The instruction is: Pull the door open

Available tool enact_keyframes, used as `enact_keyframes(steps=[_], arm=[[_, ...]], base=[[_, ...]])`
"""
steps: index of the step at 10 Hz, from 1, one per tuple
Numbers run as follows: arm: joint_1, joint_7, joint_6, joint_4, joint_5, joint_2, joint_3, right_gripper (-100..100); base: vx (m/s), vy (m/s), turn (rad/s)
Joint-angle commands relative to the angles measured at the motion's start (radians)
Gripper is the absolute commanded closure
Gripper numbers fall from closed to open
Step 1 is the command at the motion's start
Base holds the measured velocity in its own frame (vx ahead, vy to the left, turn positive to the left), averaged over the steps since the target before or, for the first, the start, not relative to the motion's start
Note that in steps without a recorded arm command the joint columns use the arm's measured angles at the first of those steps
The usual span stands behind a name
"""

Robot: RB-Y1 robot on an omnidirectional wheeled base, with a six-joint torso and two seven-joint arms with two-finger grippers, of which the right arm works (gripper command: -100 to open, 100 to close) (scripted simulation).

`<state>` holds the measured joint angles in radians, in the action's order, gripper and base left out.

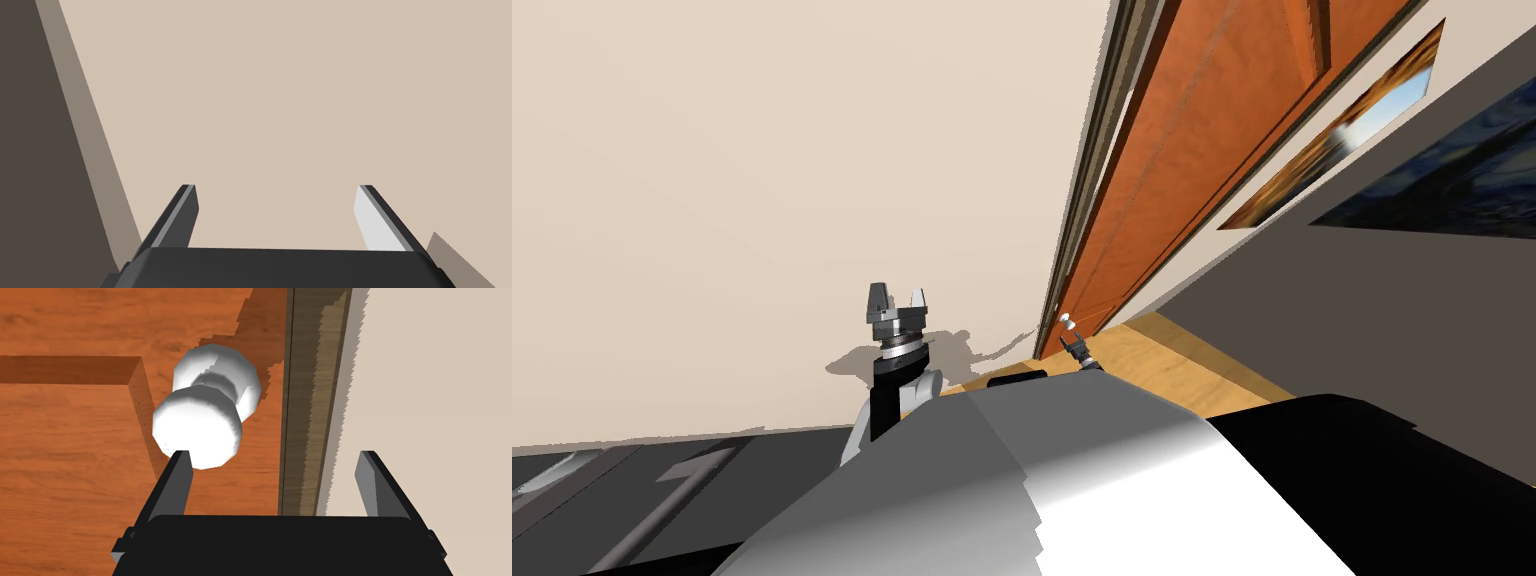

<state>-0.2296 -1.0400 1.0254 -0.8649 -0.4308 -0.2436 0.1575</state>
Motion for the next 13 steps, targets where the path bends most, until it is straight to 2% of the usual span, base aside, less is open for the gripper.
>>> enact_keyframes(steps=[1, 4, 5, 6, 11, 12, 13], arm=[[0.018, 0.007, 0.016, 0.035, 0.011, -0.015, 0.017, -100], [0.050, 0.027, 0.036, 0.089, 0.036, -0.047, 0.054, -100], [0.038, 0.019, 0.039, 0.084, 0.030, -0.038, 0.044, -100], [0.038, 0.019, 0.039, 0.084, 0.030, -0.038, 0.044, 100], [0.038, 0.019, 0.039, 0.084, 0.030, -0.038, 0.044, 100], [0.028, 0.023, 0.049, 0.079, 0.028, -0.045, 0.043, -100], [0.023, 0.024, 0.054, 0.076, 0.027, -0.049, 0.043, -100]], base=[[0.087, -0.002, 0.089], [0.130, -0.010, 0.099], [0.067, -0.016, 0.038], [-0.028, 0.000, -0.003], [-0.009, 0.003, -0.008], [-0.102, -0.014, -0.039], [-0.174, -0.016, -0.042]])
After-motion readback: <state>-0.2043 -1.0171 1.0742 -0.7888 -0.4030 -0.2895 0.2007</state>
